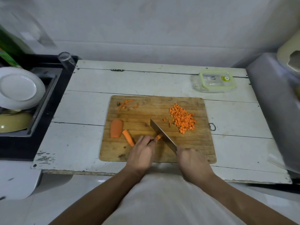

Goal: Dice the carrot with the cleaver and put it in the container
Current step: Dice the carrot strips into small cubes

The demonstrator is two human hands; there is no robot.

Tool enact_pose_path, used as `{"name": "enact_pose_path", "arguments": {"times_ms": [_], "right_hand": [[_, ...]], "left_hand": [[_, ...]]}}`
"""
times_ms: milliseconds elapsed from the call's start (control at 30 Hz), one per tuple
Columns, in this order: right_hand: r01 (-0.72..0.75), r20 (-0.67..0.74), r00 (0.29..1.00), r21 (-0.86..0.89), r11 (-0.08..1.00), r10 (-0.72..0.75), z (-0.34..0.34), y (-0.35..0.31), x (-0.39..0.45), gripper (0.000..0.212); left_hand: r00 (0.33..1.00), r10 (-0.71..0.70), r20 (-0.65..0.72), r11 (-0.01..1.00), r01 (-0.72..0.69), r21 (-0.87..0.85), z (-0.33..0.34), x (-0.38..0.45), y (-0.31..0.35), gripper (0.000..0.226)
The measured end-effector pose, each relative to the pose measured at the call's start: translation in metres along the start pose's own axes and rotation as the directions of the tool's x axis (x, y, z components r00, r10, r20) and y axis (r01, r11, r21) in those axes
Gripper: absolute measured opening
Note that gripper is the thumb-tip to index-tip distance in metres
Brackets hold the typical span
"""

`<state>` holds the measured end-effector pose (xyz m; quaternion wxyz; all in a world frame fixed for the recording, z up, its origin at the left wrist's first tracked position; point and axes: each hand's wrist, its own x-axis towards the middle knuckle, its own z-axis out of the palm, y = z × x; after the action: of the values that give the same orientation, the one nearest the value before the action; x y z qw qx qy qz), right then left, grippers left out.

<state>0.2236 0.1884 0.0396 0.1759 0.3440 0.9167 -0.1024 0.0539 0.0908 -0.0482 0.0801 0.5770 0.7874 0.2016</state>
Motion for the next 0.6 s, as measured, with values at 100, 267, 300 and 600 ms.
{"name": "enact_pose_path", "arguments": {"times_ms": [100, 267, 300, 600], "right_hand": [[-0.028, -0.079, 0.996, 0.092, 0.995, 0.036, -0.001, -0.003, 0.012, 0.016], [-0.151, -0.127, 0.977, 0.149, 0.977, 0.17, -0.004, 0.018, 0.014, 0.01], [-0.163, -0.141, 0.972, 0.158, 0.974, 0.186, -0.006, 0.023, 0.013, 0.011], [-0.053, -0.05, 0.997, 0.117, 0.992, 0.059, -0.001, 0.017, -0.013, 0.011]], "left_hand": [[1.0, 0.006, 0.015, 1.0, -0.005, -0.003, -0.005, -0.003, 0.003, 0.041], [1.0, -0.009, 0.004, 1.0, 0.009, -0.018, -0.005, -0.006, 0.001, 0.049], [1.0, -0.012, 0.004, 1.0, 0.012, -0.016, -0.005, -0.006, 0.002, 0.047], [1.0, 0.01, 0.025, 1.0, -0.01, -0.006, -0.004, -0.002, 0.005, 0.022]]}}
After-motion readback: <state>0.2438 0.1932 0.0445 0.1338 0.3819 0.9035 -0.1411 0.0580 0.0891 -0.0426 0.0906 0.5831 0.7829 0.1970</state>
